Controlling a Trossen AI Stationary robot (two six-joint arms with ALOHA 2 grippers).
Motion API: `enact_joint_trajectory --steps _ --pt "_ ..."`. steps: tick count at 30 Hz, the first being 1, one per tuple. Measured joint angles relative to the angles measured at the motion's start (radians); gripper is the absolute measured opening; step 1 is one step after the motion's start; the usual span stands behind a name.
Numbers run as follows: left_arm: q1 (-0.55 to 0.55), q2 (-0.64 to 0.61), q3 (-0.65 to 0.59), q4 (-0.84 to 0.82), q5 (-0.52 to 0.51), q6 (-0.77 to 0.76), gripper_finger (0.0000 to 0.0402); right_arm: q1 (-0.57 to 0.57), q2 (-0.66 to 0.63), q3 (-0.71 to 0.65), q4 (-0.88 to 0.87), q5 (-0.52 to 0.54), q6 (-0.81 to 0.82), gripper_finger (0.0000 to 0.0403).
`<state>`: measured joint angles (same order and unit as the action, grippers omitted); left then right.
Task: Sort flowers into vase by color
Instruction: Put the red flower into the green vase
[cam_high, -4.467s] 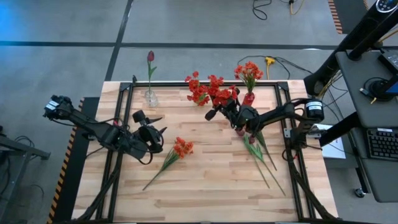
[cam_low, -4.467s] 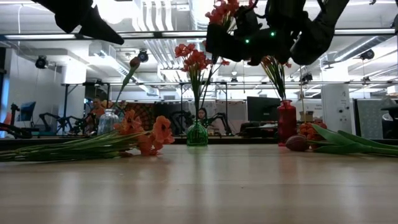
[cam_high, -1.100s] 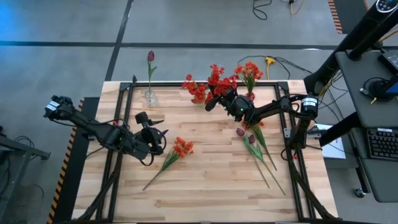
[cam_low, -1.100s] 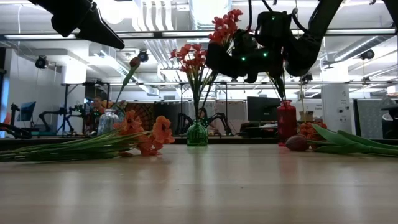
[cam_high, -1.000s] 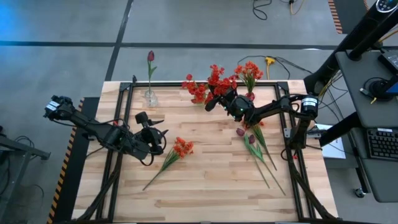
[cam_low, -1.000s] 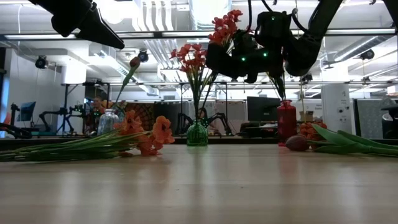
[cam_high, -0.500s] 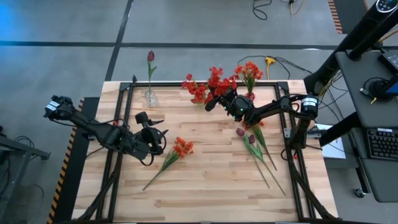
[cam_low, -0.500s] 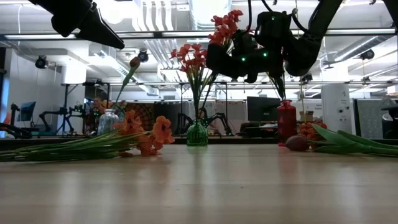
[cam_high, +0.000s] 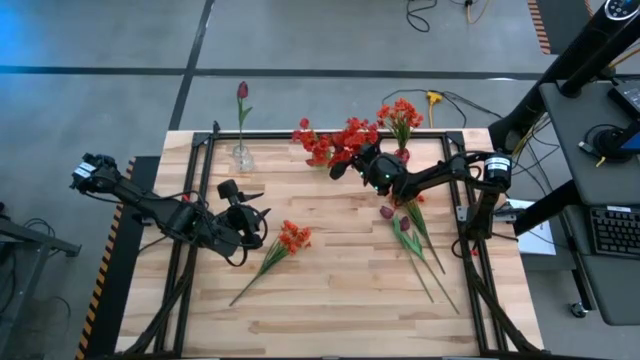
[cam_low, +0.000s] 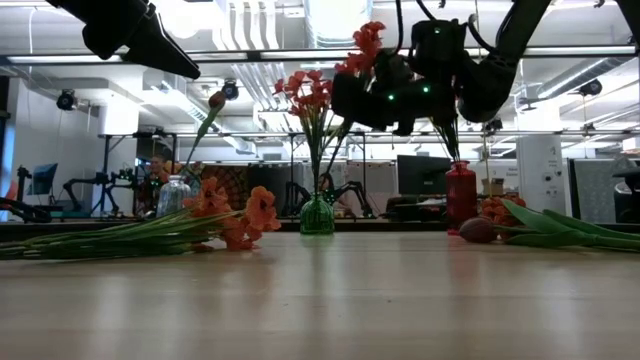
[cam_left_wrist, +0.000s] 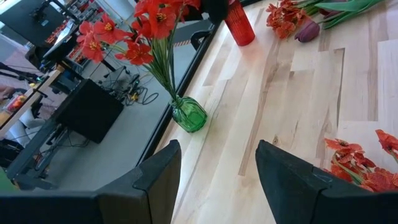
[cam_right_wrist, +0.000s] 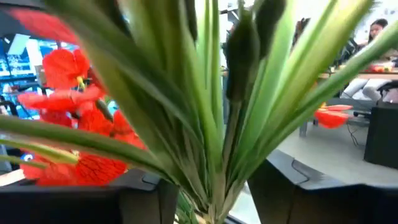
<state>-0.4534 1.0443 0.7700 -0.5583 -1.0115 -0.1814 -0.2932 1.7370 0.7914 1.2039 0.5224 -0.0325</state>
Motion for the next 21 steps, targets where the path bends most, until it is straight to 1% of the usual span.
enact_joint_trajectory --steps 4,9,13,17,21 --pt "0.000 0.000 0.000 0.000 0.000 0.000 0.0190 -0.002 0.000 0.035 -0.110 0.001 0.009 0.0174" --pt "0.000 0.000 0.000 0.000 0.000 0.000 0.0190 -0.001 0.000 0.116 -0.300 0.001 0.007 0.0194" --pt "0.000 0.000 0.000 0.000 0.000 0.000 0.0190 0.000 0.000 0.170 -0.417 0.001 -0.001 0.0207" --pt "0.000 0.000 0.000 -0.001 0.000 0.000 0.0190 0.000 0.000 0.206 -0.495 0.002 -0.002 0.0214" --pt "0.000 0.000 0.000 -0.001 0.000 0.000 0.0190 0.000 0.000 0.217 -0.520 0.003 -0.005 0.0217"
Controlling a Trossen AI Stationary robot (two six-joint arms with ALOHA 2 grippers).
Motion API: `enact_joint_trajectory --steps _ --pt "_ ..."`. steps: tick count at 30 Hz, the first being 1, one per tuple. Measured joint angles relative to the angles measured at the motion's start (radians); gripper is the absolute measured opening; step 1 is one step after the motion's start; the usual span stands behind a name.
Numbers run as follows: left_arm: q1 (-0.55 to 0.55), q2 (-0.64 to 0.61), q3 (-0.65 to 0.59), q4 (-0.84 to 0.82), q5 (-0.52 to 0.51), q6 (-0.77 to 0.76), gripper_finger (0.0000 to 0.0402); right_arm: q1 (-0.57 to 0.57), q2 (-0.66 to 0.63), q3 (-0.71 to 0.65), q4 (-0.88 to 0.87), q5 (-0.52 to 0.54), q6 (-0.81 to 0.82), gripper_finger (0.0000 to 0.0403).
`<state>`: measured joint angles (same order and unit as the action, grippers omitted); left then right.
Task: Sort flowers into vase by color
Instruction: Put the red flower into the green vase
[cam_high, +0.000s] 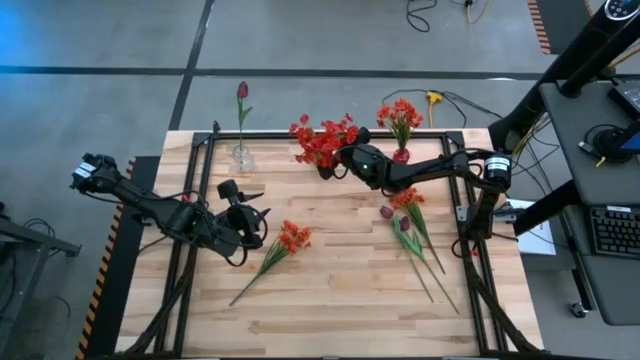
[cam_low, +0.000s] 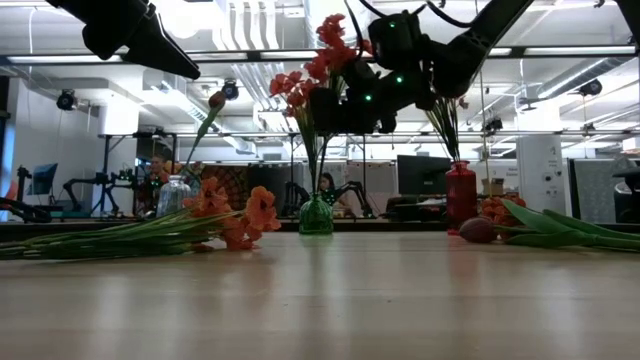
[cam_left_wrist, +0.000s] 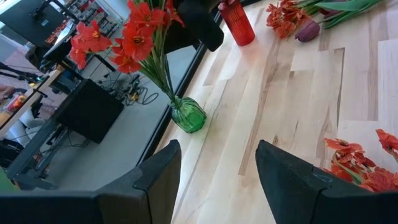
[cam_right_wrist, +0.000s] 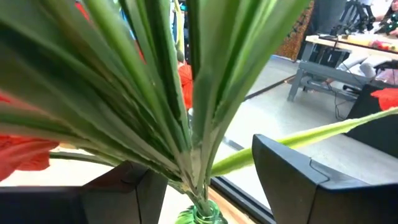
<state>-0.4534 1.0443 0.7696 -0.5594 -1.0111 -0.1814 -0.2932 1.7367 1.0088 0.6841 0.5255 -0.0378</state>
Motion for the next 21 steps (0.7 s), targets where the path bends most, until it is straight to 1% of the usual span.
enact_joint_trajectory --steps 6,11,14,21 --pt "0.000 0.000 0.000 -0.001 0.000 -0.002 0.0190 0.000 0.000 0.000 -0.014 0.000 -0.010 0.0217" --pt "0.000 0.000 0.000 -0.001 0.000 -0.003 0.0190 0.000 -0.017 0.000 -0.087 0.000 0.021 0.0219" --pt "0.000 0.000 0.000 -0.001 0.000 -0.003 0.0190 0.001 -0.026 0.000 -0.114 0.000 0.028 0.0233" --pt "0.000 0.000 0.000 -0.001 0.000 -0.008 0.0190 0.001 -0.032 0.009 -0.159 -0.005 0.034 0.0283"
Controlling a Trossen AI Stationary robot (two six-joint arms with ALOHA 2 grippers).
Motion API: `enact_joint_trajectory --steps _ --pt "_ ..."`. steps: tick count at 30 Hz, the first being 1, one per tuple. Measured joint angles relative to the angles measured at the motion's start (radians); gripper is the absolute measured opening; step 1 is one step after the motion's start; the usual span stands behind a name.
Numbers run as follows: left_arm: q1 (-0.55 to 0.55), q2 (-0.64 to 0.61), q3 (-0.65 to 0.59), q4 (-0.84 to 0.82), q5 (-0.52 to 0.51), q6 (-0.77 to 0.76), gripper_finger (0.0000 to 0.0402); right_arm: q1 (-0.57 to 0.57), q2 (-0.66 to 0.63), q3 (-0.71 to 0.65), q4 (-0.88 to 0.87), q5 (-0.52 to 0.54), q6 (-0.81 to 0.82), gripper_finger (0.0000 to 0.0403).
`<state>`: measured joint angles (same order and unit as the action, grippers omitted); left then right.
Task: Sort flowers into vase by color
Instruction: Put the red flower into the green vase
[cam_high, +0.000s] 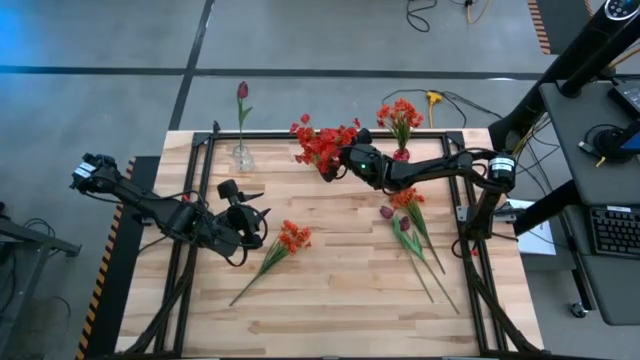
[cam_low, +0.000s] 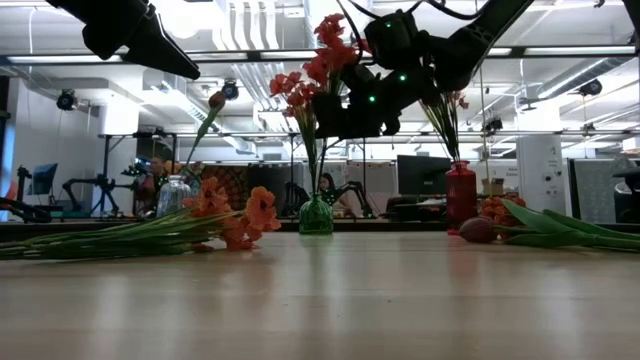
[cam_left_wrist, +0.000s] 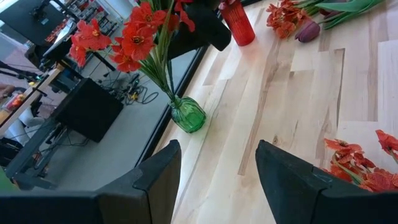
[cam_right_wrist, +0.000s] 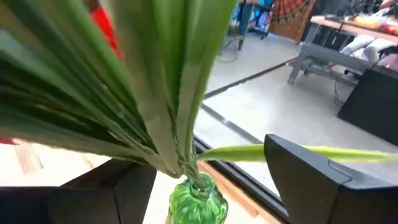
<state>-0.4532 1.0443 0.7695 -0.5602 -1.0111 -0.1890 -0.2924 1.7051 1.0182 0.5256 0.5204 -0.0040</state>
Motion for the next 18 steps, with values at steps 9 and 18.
enact_joint_trajectory --steps 9,18 --pt "0.000 0.000 0.000 0.000 0.000 -0.001 0.0190 0.016 -0.039 0.046 -0.182 -0.005 0.010 0.0313" --pt "0.000 0.000 -0.007 0.000 0.000 -0.004 0.0190 0.015 -0.074 0.060 -0.289 0.003 0.006 0.0311"
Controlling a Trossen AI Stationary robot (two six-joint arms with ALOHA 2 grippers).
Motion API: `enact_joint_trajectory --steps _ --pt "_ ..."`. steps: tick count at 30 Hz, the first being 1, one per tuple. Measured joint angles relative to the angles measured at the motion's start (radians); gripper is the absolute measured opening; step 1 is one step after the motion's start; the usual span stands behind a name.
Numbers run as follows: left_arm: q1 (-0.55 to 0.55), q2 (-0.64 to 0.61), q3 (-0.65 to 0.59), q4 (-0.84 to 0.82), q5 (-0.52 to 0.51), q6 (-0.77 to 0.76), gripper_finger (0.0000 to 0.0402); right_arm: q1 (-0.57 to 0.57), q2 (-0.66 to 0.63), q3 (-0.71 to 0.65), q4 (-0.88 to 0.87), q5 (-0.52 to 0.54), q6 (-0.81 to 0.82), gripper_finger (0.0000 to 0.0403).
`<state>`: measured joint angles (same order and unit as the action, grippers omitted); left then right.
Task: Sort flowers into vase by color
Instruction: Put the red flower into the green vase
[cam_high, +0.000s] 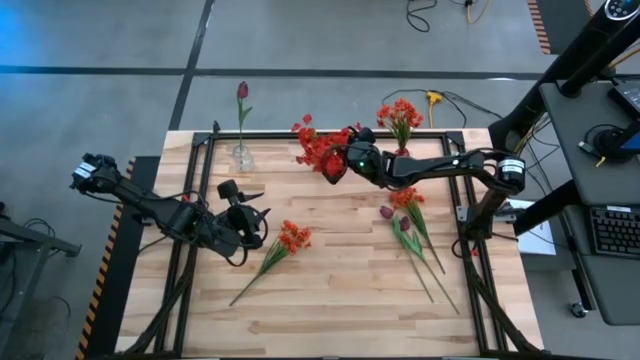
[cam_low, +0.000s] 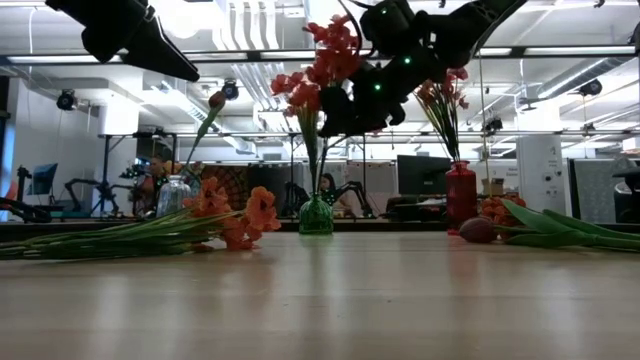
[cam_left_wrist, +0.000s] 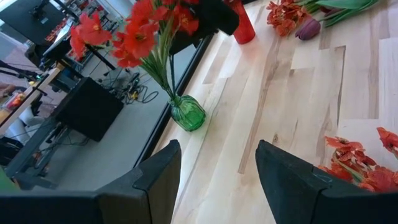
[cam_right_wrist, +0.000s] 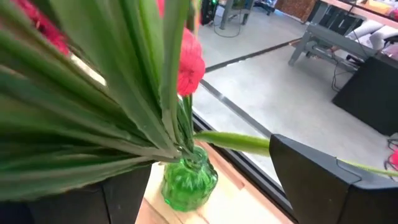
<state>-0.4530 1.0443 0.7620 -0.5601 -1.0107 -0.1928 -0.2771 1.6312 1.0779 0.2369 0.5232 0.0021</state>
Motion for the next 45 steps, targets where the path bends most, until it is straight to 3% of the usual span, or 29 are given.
enact_joint_trajectory --steps 13,37,45 --pt "0.015 0.000 -0.006 0.007 0.000 0.000 0.0190 0.002 -0.077 0.000 -0.127 -0.008 0.025 0.0311" --pt "0.023 0.000 -0.006 0.016 0.001 0.000 0.0190 -0.001 -0.077 0.063 -0.155 -0.009 0.024 0.0311" --pt "0.023 0.000 -0.006 0.014 0.001 0.001 0.0190 0.000 -0.077 0.063 -0.240 -0.011 0.040 0.0292"
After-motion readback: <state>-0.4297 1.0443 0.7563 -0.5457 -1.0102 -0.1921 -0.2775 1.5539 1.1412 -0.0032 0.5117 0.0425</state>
